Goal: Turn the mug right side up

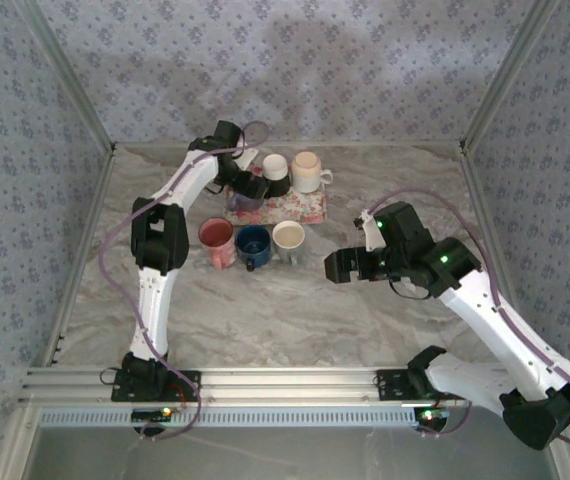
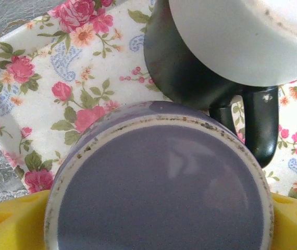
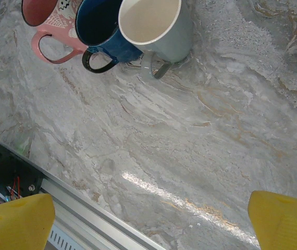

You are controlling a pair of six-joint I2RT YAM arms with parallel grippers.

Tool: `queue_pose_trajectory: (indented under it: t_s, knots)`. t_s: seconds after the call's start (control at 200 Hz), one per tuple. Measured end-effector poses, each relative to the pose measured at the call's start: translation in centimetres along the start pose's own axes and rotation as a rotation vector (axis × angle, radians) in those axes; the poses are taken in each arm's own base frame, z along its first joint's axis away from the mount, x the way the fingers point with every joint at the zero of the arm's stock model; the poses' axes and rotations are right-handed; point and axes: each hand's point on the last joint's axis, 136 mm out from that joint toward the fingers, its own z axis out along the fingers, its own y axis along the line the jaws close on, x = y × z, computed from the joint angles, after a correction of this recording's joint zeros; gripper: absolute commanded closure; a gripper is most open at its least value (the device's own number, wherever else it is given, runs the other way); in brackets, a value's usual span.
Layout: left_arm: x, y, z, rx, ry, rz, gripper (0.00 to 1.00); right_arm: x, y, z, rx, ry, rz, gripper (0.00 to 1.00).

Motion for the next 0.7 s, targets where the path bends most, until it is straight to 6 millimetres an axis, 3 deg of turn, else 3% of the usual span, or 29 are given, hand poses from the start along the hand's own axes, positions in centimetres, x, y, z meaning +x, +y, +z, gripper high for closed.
queue_pose_trajectory:
  t_s: [0.305,0.395,0.535,0.7]
  knots:
    - [1.2,0.5,1.9,-0.018,0.047,0.006,0.08,0.2,-0.1,0.1,0.002,0.006,0.001,0.03]
    - [1.2,0.4,2.0,-0.020,0.048,0.007,0.18,0.2,-0.1,0.1,0.002,0.006,0.001,0.03]
    - [0.9,0.5,1.9,-0.023,0.041,0.005,0.43,0.2,-0.1,0.1,0.002,0.006,0.001,0.03]
    - [0.8,0.5,1.8,-0.022,0.039,-0.010,0.51,0.2,-0.1,0.2,0.002,0.007,0.001,0.04]
